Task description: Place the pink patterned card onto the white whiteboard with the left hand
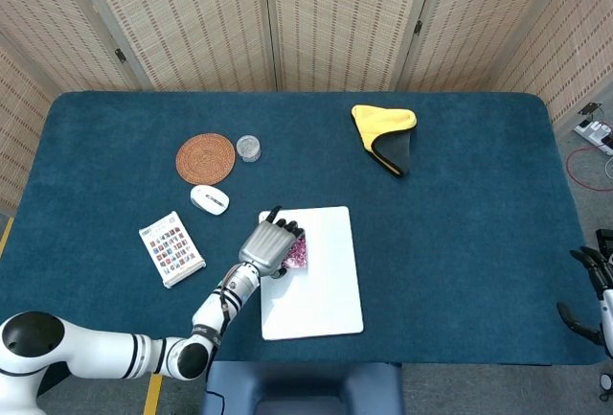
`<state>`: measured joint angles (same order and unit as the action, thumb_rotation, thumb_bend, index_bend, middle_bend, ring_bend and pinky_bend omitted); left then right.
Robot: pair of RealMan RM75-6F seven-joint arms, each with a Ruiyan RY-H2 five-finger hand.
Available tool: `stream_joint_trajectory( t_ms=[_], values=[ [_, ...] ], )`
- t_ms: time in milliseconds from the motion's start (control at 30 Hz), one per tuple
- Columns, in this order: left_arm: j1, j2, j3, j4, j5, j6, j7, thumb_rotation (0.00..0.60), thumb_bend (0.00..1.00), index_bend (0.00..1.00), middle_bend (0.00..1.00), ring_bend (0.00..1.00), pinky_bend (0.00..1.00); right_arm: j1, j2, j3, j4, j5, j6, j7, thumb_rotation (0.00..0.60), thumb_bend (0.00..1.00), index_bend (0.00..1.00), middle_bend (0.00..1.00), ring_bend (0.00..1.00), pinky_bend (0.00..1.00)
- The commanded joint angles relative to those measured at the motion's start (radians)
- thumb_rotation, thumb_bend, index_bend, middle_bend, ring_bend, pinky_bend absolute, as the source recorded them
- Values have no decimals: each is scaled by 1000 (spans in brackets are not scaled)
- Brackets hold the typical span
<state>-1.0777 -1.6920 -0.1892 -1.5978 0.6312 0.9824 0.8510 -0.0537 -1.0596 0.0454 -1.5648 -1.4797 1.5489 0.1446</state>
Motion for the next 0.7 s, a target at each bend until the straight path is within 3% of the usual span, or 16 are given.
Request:
stream_joint_trajectory(
  t_ms=[33, 233, 333, 467, 700],
  values=[
    [-37, -40, -12, 44, -47, -9, 28, 600, 287, 270, 256, 241, 0, -1, 0, 1, 2, 3, 0, 2, 600, 308, 160, 170, 214, 105],
    [-77, -86, -11, 100, -104, -13, 59, 600, 286, 245, 254, 226, 0, -1, -2, 3, 7, 10, -6, 6, 600, 307, 160, 170, 214, 105],
    [-82, -82, -8, 95, -120, -13, 61, 600, 286, 170, 211, 183, 0, 0, -1, 5, 7, 12, -8, 7, 600, 308, 160, 170, 214, 105],
    [-73, -62, 1, 67, -93, 4, 43, 600, 286, 128, 170, 145, 0, 3, -2, 6, 6, 11, -11, 6, 600, 307, 160, 170, 214, 105],
    [-23, 18, 44, -27, -2, 41, -11, 600, 286, 171, 168, 140, 0, 6, 0, 6, 0, -1, -9, 1, 600, 308, 160, 170, 213, 105]
  ],
)
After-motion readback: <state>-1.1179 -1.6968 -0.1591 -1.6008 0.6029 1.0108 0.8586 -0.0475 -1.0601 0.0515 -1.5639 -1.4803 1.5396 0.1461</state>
